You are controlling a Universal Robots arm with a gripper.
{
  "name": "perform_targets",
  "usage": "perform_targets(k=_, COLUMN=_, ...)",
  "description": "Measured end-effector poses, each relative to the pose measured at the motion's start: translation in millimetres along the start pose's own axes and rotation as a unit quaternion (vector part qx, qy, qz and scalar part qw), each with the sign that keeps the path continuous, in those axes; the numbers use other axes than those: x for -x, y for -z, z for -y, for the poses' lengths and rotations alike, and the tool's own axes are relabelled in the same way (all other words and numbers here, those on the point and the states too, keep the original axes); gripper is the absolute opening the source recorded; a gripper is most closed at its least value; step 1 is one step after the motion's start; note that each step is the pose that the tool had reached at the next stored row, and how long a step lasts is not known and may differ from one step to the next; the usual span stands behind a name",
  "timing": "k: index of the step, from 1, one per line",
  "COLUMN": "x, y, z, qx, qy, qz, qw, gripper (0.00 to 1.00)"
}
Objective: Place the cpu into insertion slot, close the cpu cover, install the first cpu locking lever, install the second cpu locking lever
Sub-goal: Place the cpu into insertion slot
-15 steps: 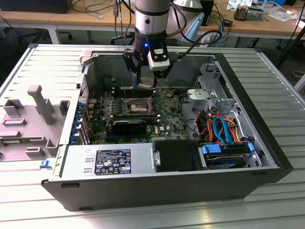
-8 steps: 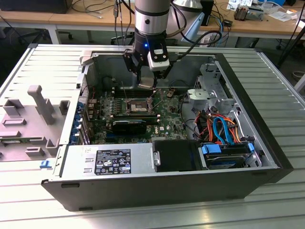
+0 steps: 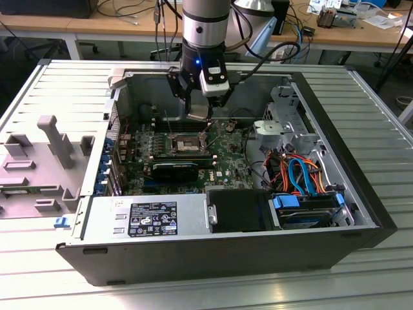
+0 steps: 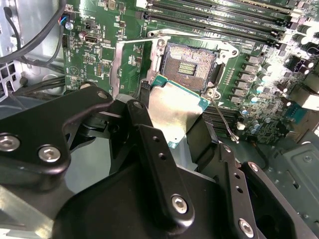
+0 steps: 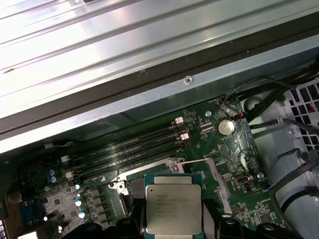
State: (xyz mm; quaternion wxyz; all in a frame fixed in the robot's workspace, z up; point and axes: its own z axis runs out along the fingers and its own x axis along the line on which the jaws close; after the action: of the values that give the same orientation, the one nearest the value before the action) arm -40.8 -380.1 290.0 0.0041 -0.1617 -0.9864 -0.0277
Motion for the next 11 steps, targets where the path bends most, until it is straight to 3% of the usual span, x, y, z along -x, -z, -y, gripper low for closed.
perform_targets(k=11, x=0.0, y=-1.2, z=0.1, qx=-0.0001, qy=-0.003, qz=0.0002, qw=1.0000, gripper=0.54)
